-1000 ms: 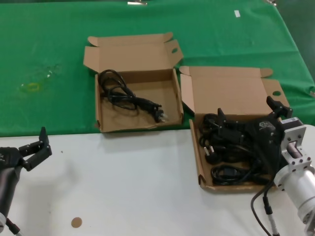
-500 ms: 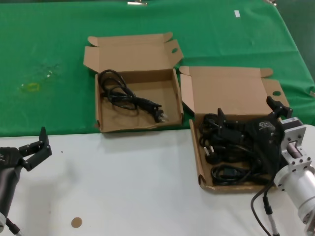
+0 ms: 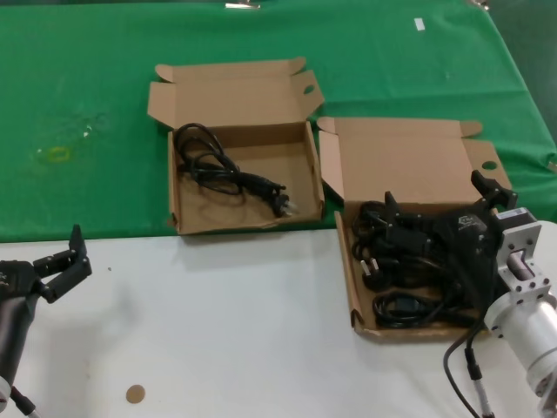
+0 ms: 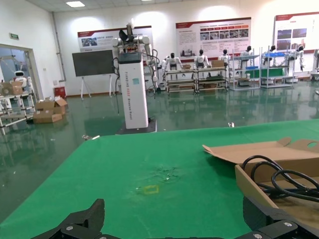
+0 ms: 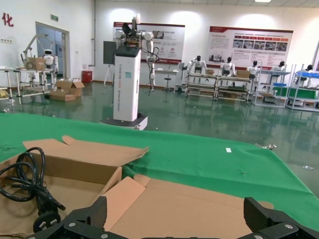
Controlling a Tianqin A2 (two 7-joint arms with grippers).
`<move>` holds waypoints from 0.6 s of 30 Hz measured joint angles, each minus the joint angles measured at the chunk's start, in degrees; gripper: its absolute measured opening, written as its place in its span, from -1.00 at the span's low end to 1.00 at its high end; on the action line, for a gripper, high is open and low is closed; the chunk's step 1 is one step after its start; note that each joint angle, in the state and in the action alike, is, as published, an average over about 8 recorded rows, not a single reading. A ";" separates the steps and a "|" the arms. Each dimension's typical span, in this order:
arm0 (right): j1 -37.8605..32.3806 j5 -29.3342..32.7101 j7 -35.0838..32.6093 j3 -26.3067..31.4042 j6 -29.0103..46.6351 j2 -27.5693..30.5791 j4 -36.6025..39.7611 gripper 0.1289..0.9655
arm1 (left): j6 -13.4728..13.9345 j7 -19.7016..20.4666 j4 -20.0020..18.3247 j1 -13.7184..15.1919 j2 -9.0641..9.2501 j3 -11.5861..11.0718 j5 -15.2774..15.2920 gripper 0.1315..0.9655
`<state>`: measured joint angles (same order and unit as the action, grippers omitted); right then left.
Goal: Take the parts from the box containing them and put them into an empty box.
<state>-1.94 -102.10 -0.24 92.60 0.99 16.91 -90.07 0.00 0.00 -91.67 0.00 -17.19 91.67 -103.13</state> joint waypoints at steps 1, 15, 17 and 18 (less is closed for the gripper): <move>0.00 0.00 0.00 0.00 0.00 0.00 0.00 1.00 | 0.00 0.00 0.00 0.00 0.00 0.00 0.00 1.00; 0.00 0.00 0.00 0.00 0.00 0.00 0.00 1.00 | 0.00 0.00 0.00 0.00 0.00 0.00 0.00 1.00; 0.00 0.00 0.00 0.00 0.00 0.00 0.00 1.00 | 0.00 0.00 0.00 0.00 0.00 0.00 0.00 1.00; 0.00 0.00 0.00 0.00 0.00 0.00 0.00 1.00 | 0.00 0.00 0.00 0.00 0.00 0.00 0.00 1.00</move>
<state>-1.94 -102.10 -0.24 92.60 0.99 16.91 -90.07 0.00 0.00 -91.67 0.00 -17.19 91.67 -103.13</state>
